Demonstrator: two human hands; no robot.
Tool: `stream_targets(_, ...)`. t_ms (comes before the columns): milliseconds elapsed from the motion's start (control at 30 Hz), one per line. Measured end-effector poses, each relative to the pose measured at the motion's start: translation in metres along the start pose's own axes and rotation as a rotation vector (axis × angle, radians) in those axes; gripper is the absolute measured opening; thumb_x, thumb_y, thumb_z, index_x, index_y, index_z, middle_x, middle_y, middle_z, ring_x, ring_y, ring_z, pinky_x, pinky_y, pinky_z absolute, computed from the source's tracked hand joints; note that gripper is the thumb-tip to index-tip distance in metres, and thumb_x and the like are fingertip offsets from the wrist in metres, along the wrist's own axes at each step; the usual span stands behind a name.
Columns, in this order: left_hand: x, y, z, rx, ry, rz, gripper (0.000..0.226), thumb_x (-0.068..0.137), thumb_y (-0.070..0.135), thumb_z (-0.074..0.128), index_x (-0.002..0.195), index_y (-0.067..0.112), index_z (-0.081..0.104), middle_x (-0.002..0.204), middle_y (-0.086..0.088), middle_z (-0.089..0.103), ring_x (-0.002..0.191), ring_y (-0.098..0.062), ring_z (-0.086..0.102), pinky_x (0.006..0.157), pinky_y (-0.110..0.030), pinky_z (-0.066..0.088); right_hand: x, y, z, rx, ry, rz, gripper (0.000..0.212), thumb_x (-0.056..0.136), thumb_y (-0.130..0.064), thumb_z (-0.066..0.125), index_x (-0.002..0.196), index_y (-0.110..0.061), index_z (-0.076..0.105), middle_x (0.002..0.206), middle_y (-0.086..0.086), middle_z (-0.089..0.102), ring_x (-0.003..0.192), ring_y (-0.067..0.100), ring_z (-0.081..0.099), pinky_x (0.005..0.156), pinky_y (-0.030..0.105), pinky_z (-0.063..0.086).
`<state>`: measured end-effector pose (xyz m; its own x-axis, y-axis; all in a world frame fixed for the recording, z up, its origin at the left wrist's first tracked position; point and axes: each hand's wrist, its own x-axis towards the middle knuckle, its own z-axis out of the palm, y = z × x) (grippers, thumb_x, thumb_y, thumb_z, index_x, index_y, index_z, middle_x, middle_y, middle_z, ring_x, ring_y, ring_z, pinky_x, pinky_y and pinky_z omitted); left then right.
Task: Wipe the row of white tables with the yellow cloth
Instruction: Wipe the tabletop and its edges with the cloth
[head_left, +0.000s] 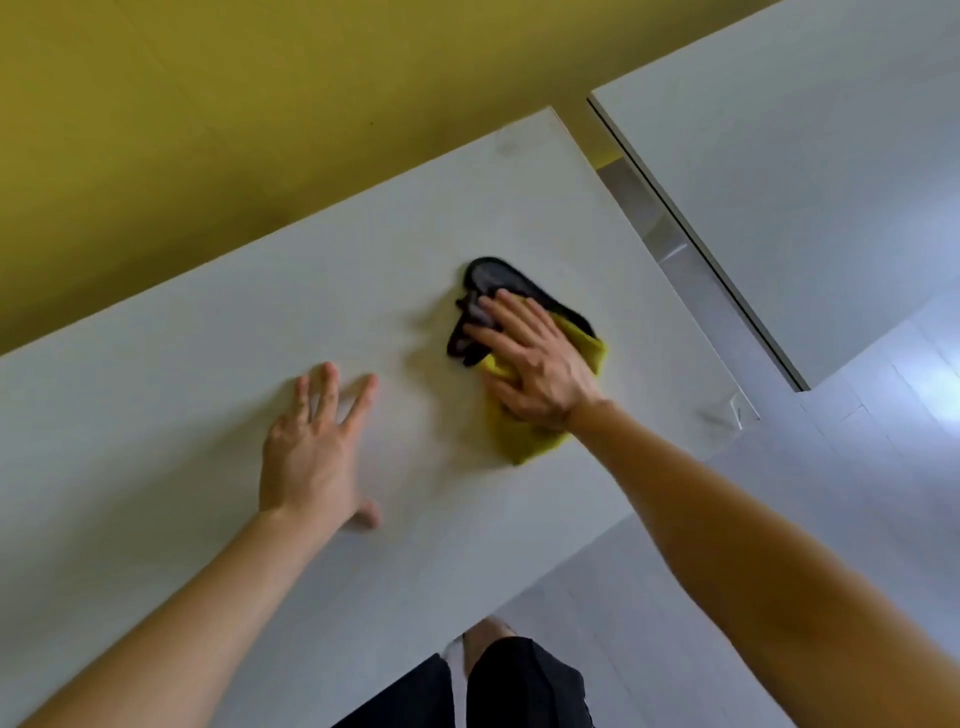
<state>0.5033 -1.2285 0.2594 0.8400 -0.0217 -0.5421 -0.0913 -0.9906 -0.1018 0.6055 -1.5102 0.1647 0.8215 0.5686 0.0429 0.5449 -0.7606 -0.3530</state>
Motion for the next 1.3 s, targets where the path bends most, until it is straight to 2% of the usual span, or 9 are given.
stream_targets(200, 0.000, 0.005, -0.006, 0.029, -0.044, -0.012, 0.171, 0.056, 0.078, 0.093, 0.167, 0.029, -0.027, 0.179, -0.021, -0.019, 0.168, -0.045, -0.002, 0.128, -0.052, 0.035, 0.039, -0.011, -0.005, -0.047, 0.245, 0.748, 0.073, 0.095, -0.046, 0.048, 0.165, -0.024, 0.044, 0.180, 0.008, 0.022, 0.169, 0.030, 0.009, 0.136, 0.056, 0.007)
stream_targets(333, 0.006, 0.005, -0.031, -0.029, -0.066, -0.051, 0.134, 0.074, 0.051, 0.097, 0.171, 0.031, 0.006, 0.177, -0.017, 0.013, 0.163, -0.041, 0.025, 0.115, -0.049, 0.047, 0.002, -0.109, 0.028, -0.044, 0.057, 0.230, 0.069, 0.100, -0.043, 0.059, 0.165, -0.026, 0.045, 0.179, 0.012, 0.026, 0.168, 0.038, 0.012, 0.132, 0.064, 0.012)
stream_targets(433, 0.027, -0.005, -0.057, -0.078, 0.045, -0.058, 0.109, 0.068, 0.058, 0.098, 0.151, 0.025, 0.035, 0.142, -0.008, 0.054, 0.132, -0.030, 0.058, 0.096, -0.042, 0.053, -0.002, -0.096, 0.016, -0.126, -0.095, -0.036, 0.085, 0.100, -0.064, 0.057, 0.173, -0.035, 0.024, 0.179, 0.008, 0.025, 0.167, 0.036, 0.018, 0.133, 0.061, 0.016)
stream_targets(533, 0.055, -0.013, -0.070, -0.113, 0.036, -0.072, 0.119, 0.063, 0.064, 0.098, 0.154, 0.025, 0.031, 0.149, -0.011, 0.043, 0.140, -0.034, 0.048, 0.102, -0.047, 0.050, 0.027, -0.029, -0.005, -0.155, -0.097, -0.069, 0.091, 0.093, -0.064, 0.063, 0.171, -0.031, 0.031, 0.176, 0.009, 0.032, 0.164, 0.035, 0.025, 0.133, 0.059, 0.018)
stream_targets(733, 0.102, -0.022, -0.075, -0.246, -0.044, -0.201, 0.162, 0.058, 0.072, 0.098, 0.171, 0.029, -0.010, 0.178, -0.016, -0.014, 0.167, -0.040, 0.001, 0.124, -0.064, 0.036, 0.084, 0.058, -0.043, -0.059, 0.133, 0.683, 0.087, 0.094, -0.059, 0.046, 0.173, -0.028, 0.023, 0.183, 0.010, 0.008, 0.170, 0.028, 0.000, 0.136, 0.055, 0.009)
stream_targets(933, 0.130, -0.018, -0.072, -0.281, -0.052, -0.331, 0.150, 0.073, 0.043, 0.098, 0.169, 0.028, -0.017, 0.175, -0.022, -0.024, 0.165, -0.049, -0.009, 0.119, -0.079, 0.032, 0.081, -0.073, 0.011, -0.043, -0.200, -0.263, 0.081, 0.096, -0.050, 0.062, 0.169, -0.026, 0.036, 0.182, 0.011, 0.012, 0.169, 0.033, -0.002, 0.136, 0.057, 0.005)
stream_targets(1033, 0.125, -0.022, -0.069, -0.289, -0.047, -0.317, 0.163, 0.061, 0.066, 0.099, 0.169, 0.034, -0.018, 0.178, -0.016, -0.023, 0.167, -0.042, -0.011, 0.124, -0.075, 0.028, 0.108, -0.026, 0.000, -0.054, -0.211, -0.409, 0.083, 0.093, -0.048, 0.064, 0.169, -0.025, 0.038, 0.181, 0.009, 0.017, 0.170, 0.030, 0.004, 0.137, 0.054, 0.008)
stream_targets(1200, 0.125, -0.023, -0.071, -0.315, -0.059, -0.319, 0.169, 0.053, 0.074, 0.098, 0.171, 0.035, -0.017, 0.178, -0.013, -0.028, 0.168, -0.038, -0.016, 0.127, -0.074, 0.024, 0.153, 0.091, -0.050, -0.052, 0.119, 0.343, 0.073, 0.098, -0.048, 0.052, 0.165, -0.021, 0.044, 0.179, 0.008, 0.026, 0.168, 0.030, 0.014, 0.133, 0.057, 0.018)
stream_targets(1300, 0.126, -0.023, -0.068, -0.319, -0.059, -0.345, 0.170, 0.052, 0.073, 0.099, 0.170, 0.036, -0.018, 0.178, -0.012, -0.028, 0.168, -0.037, -0.016, 0.127, -0.073, 0.024, 0.161, 0.042, -0.032, -0.036, 0.194, 0.407, 0.069, 0.098, -0.041, 0.055, 0.163, -0.016, 0.048, 0.177, 0.014, 0.028, 0.168, 0.036, 0.015, 0.135, 0.056, 0.015)
